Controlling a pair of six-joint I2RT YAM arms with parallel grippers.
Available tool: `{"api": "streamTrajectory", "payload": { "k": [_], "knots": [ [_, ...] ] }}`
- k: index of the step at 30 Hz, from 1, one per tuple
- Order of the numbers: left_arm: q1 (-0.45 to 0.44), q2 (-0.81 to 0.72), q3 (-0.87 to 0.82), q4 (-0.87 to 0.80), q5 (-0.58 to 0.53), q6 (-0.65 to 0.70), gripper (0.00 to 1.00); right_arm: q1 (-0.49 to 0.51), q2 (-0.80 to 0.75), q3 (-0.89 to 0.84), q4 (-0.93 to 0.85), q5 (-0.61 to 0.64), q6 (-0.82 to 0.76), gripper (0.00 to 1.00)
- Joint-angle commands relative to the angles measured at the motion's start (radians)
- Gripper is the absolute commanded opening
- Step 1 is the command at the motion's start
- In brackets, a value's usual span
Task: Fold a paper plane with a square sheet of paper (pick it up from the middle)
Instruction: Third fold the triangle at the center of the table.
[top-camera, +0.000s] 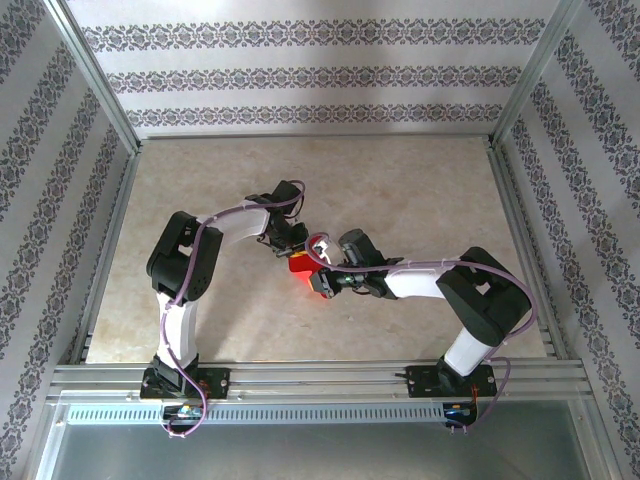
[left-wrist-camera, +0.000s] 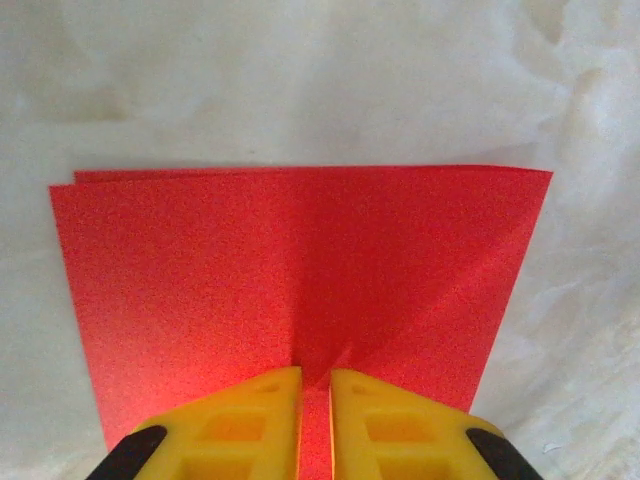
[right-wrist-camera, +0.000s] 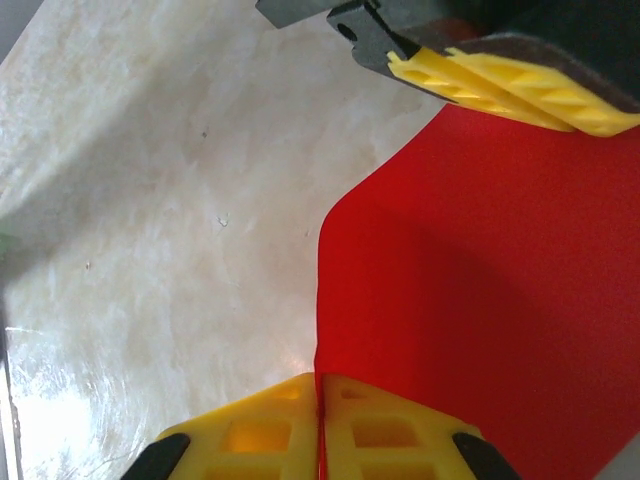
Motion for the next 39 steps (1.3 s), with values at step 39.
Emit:
{"api": "streamTrajectory", "payload": {
  "k": [39],
  "knots": [
    [-0.033,0.087,0.038,-0.105,-0.022,0.083,0.12,-0.018,0.065,0.113,-0.194,0.189,0.0,0.12]
  ]
}}
